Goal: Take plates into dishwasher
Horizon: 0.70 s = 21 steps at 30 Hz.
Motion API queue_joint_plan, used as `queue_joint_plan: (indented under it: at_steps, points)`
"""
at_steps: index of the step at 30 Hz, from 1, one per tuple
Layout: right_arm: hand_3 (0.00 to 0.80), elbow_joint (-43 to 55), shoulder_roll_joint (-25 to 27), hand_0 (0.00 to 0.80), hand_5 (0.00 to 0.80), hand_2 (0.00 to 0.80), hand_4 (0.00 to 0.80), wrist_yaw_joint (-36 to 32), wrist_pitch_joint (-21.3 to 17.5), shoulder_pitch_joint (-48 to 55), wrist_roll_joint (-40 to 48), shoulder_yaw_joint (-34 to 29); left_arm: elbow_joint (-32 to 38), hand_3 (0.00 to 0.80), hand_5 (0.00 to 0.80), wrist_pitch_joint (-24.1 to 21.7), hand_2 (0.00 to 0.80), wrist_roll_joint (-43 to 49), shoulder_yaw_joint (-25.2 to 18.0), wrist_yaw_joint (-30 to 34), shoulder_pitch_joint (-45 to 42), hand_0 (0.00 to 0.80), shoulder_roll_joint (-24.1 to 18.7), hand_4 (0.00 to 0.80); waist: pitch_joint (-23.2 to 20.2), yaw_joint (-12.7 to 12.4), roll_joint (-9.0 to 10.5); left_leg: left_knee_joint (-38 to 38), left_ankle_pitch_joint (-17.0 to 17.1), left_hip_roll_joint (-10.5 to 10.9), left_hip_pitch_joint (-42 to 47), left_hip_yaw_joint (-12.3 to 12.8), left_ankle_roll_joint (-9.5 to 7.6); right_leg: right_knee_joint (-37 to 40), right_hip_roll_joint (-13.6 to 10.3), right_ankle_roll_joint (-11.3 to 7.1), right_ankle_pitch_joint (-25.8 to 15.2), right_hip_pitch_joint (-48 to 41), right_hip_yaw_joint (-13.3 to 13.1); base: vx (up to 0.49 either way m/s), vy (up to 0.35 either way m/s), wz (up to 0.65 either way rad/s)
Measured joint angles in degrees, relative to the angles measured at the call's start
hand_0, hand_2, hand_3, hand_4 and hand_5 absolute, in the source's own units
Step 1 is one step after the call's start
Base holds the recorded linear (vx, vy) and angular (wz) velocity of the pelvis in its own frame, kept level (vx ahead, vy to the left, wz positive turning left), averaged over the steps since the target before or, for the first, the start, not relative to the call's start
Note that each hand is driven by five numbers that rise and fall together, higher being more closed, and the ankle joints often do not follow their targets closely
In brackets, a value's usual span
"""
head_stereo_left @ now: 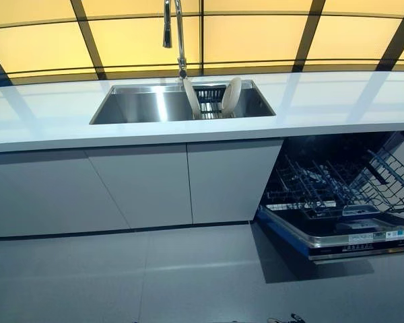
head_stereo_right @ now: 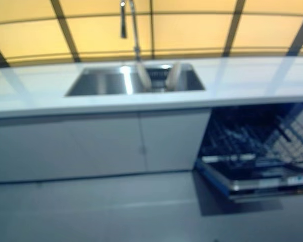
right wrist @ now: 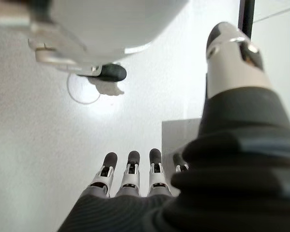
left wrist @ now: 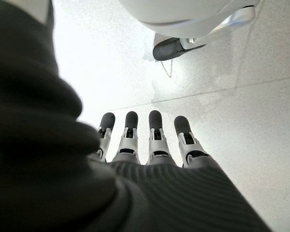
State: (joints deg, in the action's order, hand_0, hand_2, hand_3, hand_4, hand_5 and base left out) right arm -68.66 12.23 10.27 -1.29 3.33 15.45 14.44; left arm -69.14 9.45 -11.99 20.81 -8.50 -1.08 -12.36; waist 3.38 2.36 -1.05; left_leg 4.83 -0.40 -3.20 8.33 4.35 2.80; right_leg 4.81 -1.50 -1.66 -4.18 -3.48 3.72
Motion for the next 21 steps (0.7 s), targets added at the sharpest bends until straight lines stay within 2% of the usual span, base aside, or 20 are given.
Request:
queue_joint_plan:
  at_steps: [4,6,7,8,9,10,11,12,13,14,15,16,17,18,19,21]
  points:
    - [0.000,-0.21,0.06,0.000,0.000,0.000,0.000,-0.97,1.23,-0.85,-0.10,0.11,-1.60,0.000,0.000,1.01,0.000,-0.15,-0.08,-0.87,1.01,0.000,0.02,0.000,0.80,0.03,0.05,-2.32,-0.94,-0.75,-0.54,-0.03,0.52,-1.74,0.57,0.65,0.91,0.76,-0.01,0.051,-0.120,-0.02]
    - [0.000,-0.66,0.32,0.000,0.000,0.000,0.000,-1.32,1.98,-2.29,-0.32,1.38,-2.20,0.000,0.000,0.94,0.000,-0.18,-1.33,-2.09,2.22,0.000,-0.01,0.000,2.32,-0.09,0.01,-8.02,-3.31,-1.81,-2.68,-0.01,1.53,-7.34,1.21,1.54,3.83,2.99,0.02,0.036,-0.177,-0.07]
    - [0.000,-1.34,0.26,0.000,0.000,0.000,0.000,-1.65,2.38,-3.40,-0.30,1.95,-2.94,0.000,0.000,0.88,0.000,-0.17,-2.40,-2.54,2.12,0.000,-0.12,0.000,2.97,-0.21,0.30,-11.57,-4.61,-2.37,-4.06,0.02,2.58,-12.39,1.62,2.22,6.17,4.98,0.40,0.043,-0.206,-0.19]
    - [0.000,-2.15,-0.44,0.000,0.000,0.000,0.000,-2.29,2.99,-4.94,-0.29,2.12,-3.41,0.000,0.000,0.30,0.000,-0.31,-4.20,-2.83,2.85,0.000,-1.14,0.000,3.98,-0.32,2.43,-19.10,-5.95,-1.36,-7.62,0.15,3.65,-19.68,0.57,3.63,10.37,8.88,0.50,0.075,-0.109,-0.14]
    - [0.000,-2.67,-0.80,0.000,0.000,0.000,0.000,-2.43,3.28,-5.54,-0.31,2.20,-4.14,0.000,0.000,-0.09,0.000,-0.66,-5.18,-2.81,3.83,0.000,-1.87,0.000,5.22,-0.54,3.90,-29.00,-4.98,-0.99,-12.60,-0.61,4.50,-22.56,0.16,4.15,11.79,9.91,-0.02,0.168,-0.042,-0.01]
    - [0.000,-2.88,-0.41,0.000,0.000,0.000,0.000,-2.42,3.47,-6.64,-0.47,2.26,-4.19,0.000,0.000,-0.13,0.000,-1.16,-5.25,-2.74,4.87,0.000,-2.08,0.000,6.31,-0.68,4.66,-39.63,-3.84,-0.28,-18.80,-2.59,3.88,-22.64,0.50,4.96,11.75,9.27,-2.07,0.293,0.014,-0.10]
    - [0.000,-3.87,0.20,0.000,0.000,0.000,0.000,-2.31,3.94,-6.97,-1.03,2.39,-4.23,0.000,0.000,-0.17,0.000,-1.48,-5.08,-2.65,4.65,0.000,-1.48,0.000,6.69,-1.99,4.78,-40.71,-4.31,2.94,-21.14,-4.31,4.42,-22.66,0.34,5.42,11.51,9.33,-4.34,0.376,0.012,-0.37]
    - [0.000,-5.28,1.24,0.000,0.000,0.000,0.000,-2.28,4.07,-7.30,-1.51,2.43,-4.48,0.000,0.000,-0.24,0.000,-2.61,-4.99,-2.68,4.49,0.000,-0.14,0.000,7.00,-2.74,3.95,-37.11,-3.83,4.26,-21.72,-3.88,3.87,-19.88,0.95,5.71,11.29,7.79,-6.02,0.438,0.039,-0.68]
    - [0.000,-6.97,2.26,0.000,0.000,0.000,0.000,-2.33,3.89,-7.37,-1.91,2.17,-5.46,0.000,0.000,-0.29,0.000,-3.37,-5.17,-2.68,3.77,0.000,1.44,0.000,7.40,-3.41,1.31,-27.89,-2.43,3.53,-20.86,-0.82,2.91,-13.50,2.83,5.95,11.64,3.95,-6.66,0.498,0.079,-0.76]
    - [0.000,-8.61,3.07,0.000,0.000,0.000,0.000,-2.43,3.96,-8.03,-2.14,1.91,-6.83,0.000,0.000,-0.30,0.000,-3.97,-5.35,-2.65,3.10,0.000,2.56,0.000,7.86,-4.67,-2.66,-19.78,-1.70,0.53,-20.95,0.22,2.44,-17.86,7.89,7.17,12.36,3.78,-5.65,0.490,0.104,-0.67]
    - [0.000,-8.67,2.36,0.000,0.000,0.000,0.000,-2.66,4.42,-7.52,-2.49,1.86,-6.91,0.000,0.000,-0.19,0.000,-4.69,-5.60,-2.57,2.26,0.000,1.35,0.000,8.73,-5.69,-3.28,-14.87,-1.02,-0.53,-21.57,-0.94,4.72,-28.51,8.83,7.41,15.59,3.43,-3.04,0.472,0.115,-0.48]
    - [0.000,-8.16,1.52,0.000,0.000,0.000,0.000,-3.17,4.37,-6.85,-2.71,1.39,-7.02,0.000,0.000,-0.25,0.000,-5.13,-5.72,-2.74,1.43,0.000,0.08,0.000,9.14,-5.64,-2.97,-9.66,1.98,-0.31,-22.20,-3.17,4.95,-25.79,9.51,10.93,21.73,-0.12,-5.36,0.373,0.122,-0.44]
    - [0.000,-7.96,1.35,0.000,0.000,0.000,0.000,-3.41,4.00,-6.04,-3.03,1.29,-7.14,0.000,0.000,-0.13,0.000,-5.35,-5.90,-2.74,0.61,0.000,0.15,0.000,9.92,-6.98,-2.77,-7.41,3.25,-0.79,-22.51,-4.62,5.70,-25.92,9.56,10.34,21.43,-0.85,-4.88,0.321,0.133,-0.62]
    - [0.000,-8.00,1.55,0.000,0.000,0.000,0.000,-3.93,3.73,-5.24,-3.01,1.21,-7.10,0.000,0.000,-0.11,0.000,-6.12,-6.23,-2.72,-0.03,0.000,0.40,0.000,9.59,-8.48,-1.99,-9.15,3.74,-0.60,-24.17,-4.40,5.27,-25.78,9.10,10.28,21.59,-1.09,-6.12,0.337,0.179,-0.77]
    - [0.000,-8.01,1.75,0.000,0.000,0.000,0.000,-4.35,3.70,-4.73,-3.01,1.23,-6.98,0.000,0.000,-0.13,0.000,-6.90,-6.25,-2.75,-0.38,0.000,0.46,0.000,9.26,-8.64,-0.59,-12.02,3.86,0.02,-26.14,-3.85,4.61,-25.06,8.41,9.95,21.53,-1.39,-6.87,0.348,0.161,-0.53]
    - [0.000,-8.05,1.97,0.000,0.000,0.000,0.000,-4.73,3.82,-4.55,-3.03,1.14,-6.83,0.000,0.000,-0.13,0.000,-7.06,-6.30,-2.78,0.08,0.000,0.41,0.000,9.33,-7.70,0.02,-12.94,4.62,0.94,-26.64,-2.50,3.43,-22.71,7.42,8.90,21.60,-3.23,-7.11,0.293,0.076,-0.04]
